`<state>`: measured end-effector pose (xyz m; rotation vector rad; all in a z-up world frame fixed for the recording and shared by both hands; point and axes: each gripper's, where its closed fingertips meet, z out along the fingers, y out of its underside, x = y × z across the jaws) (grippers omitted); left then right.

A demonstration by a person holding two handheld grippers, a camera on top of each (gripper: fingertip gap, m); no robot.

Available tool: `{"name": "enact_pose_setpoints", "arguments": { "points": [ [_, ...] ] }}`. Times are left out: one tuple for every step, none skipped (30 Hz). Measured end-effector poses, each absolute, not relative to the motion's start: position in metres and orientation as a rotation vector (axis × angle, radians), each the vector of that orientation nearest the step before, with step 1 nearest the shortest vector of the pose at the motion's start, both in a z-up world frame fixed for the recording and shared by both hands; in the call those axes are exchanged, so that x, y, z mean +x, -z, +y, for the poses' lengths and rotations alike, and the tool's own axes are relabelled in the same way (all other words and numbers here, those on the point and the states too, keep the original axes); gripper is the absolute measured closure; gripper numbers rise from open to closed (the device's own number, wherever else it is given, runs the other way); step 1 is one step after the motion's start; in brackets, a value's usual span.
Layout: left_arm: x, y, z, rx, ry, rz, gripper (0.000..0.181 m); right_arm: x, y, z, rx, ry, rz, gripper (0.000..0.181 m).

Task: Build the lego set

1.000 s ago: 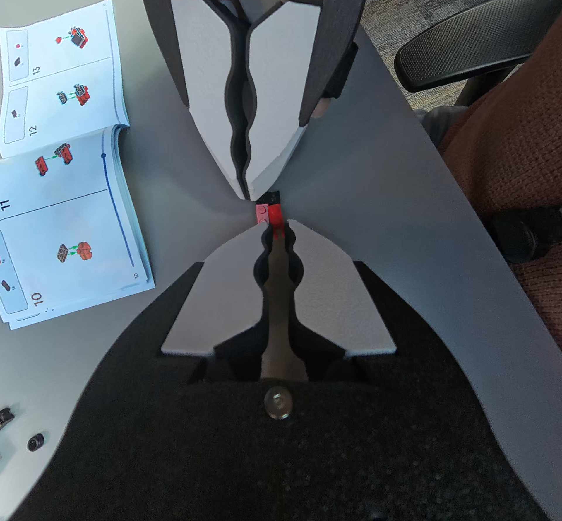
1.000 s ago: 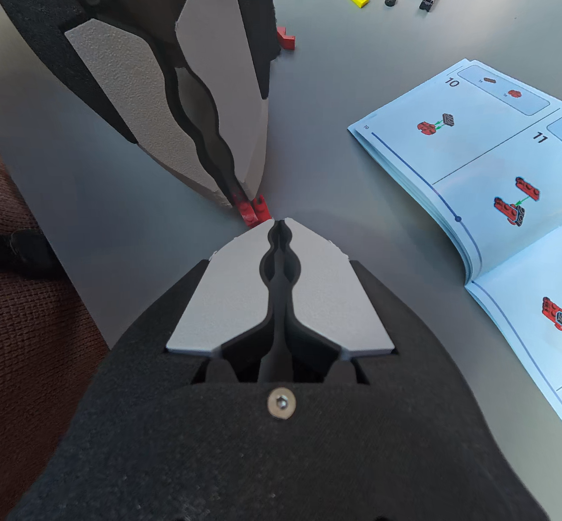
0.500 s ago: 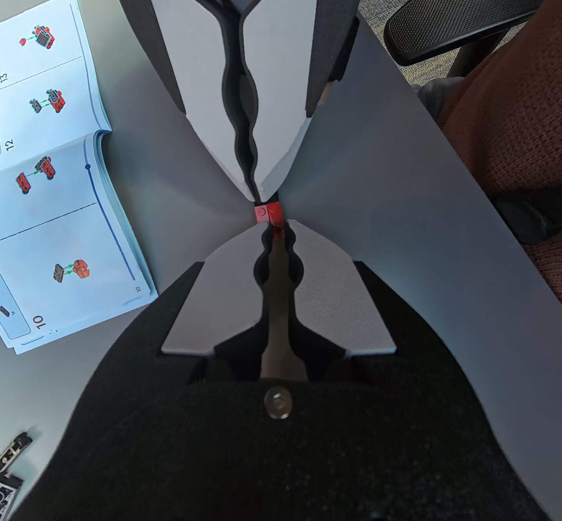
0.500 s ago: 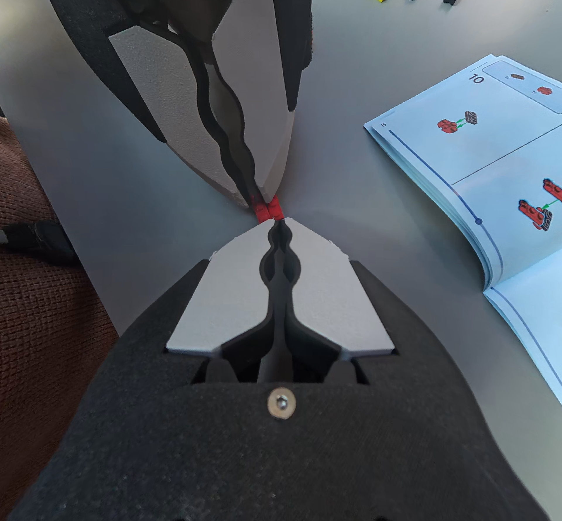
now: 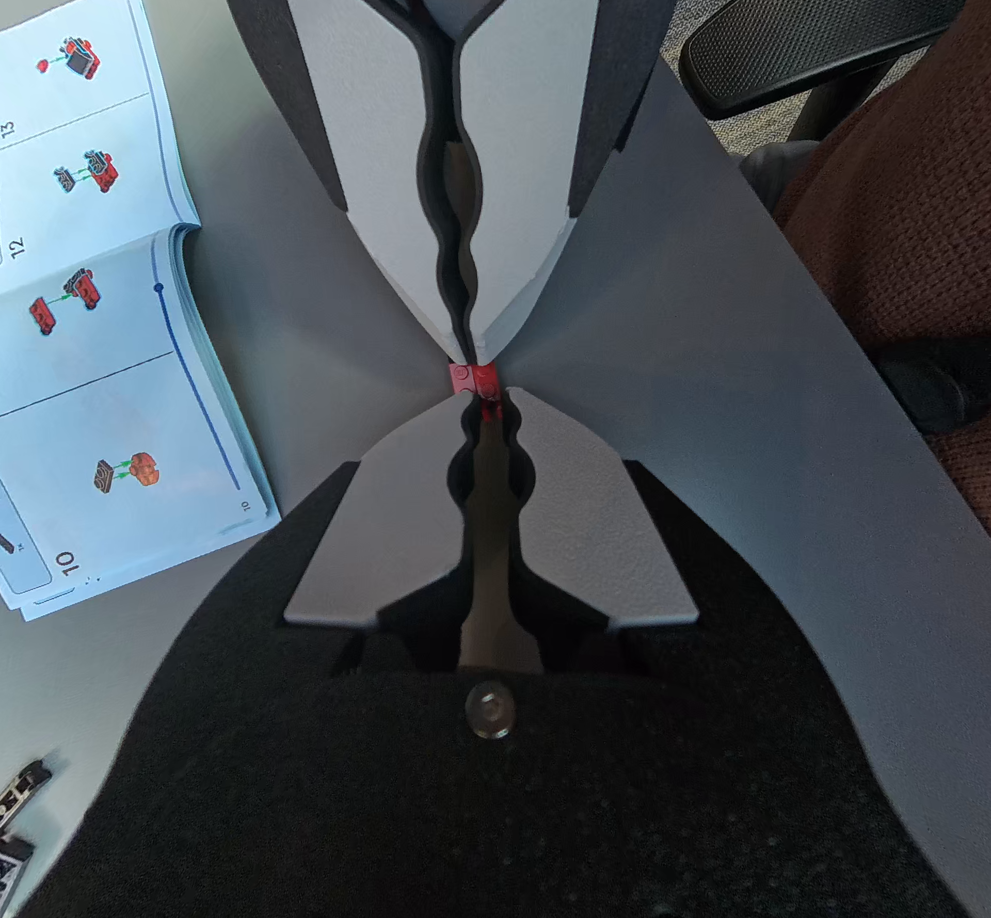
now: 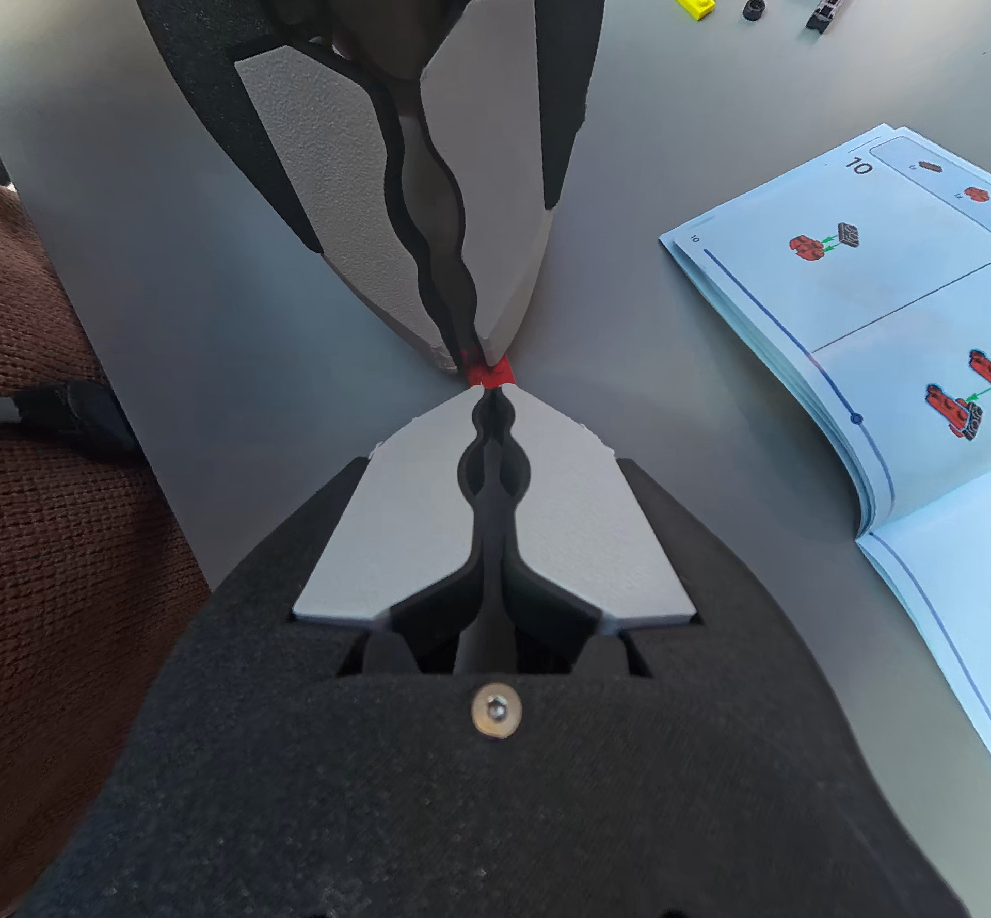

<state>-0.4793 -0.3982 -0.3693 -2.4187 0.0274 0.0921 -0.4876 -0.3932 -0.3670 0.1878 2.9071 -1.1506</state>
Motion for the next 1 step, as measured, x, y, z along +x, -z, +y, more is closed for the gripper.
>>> {"name": "enact_pose_setpoints", "arguments": {
  "points": [
    [-0.4793, 0.3692, -0.3982, -2.418, -0.09, 0.027, 0.174, -0.4875, 0.3671, -0.3933, 0.191, 1.147, 2.904, 0.181]
  ]
}}
